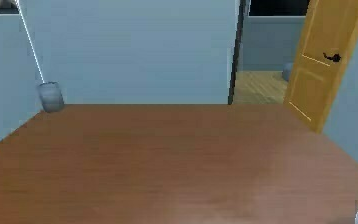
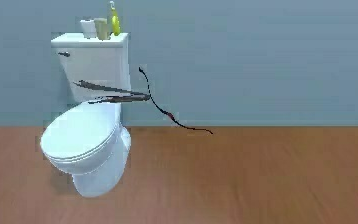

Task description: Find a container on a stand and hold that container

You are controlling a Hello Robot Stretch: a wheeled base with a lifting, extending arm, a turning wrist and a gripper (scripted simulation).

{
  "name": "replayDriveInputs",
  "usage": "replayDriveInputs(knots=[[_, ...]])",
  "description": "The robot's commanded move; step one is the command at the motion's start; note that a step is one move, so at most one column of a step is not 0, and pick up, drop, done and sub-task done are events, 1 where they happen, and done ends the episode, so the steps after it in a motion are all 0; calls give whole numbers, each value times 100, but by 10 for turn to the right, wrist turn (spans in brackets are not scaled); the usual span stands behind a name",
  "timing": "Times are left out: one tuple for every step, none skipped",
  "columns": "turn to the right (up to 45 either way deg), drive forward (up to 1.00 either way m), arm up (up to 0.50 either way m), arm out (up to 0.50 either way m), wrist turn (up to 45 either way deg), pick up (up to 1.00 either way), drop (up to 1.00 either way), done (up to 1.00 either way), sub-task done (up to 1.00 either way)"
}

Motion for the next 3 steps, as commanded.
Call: replayDriveInputs(knots=[[210,0,0,0,0,0,0,0,0],[0,100,0,0,0,0,0,0,0],[0,100,0,0,0,0,0,0,0]])
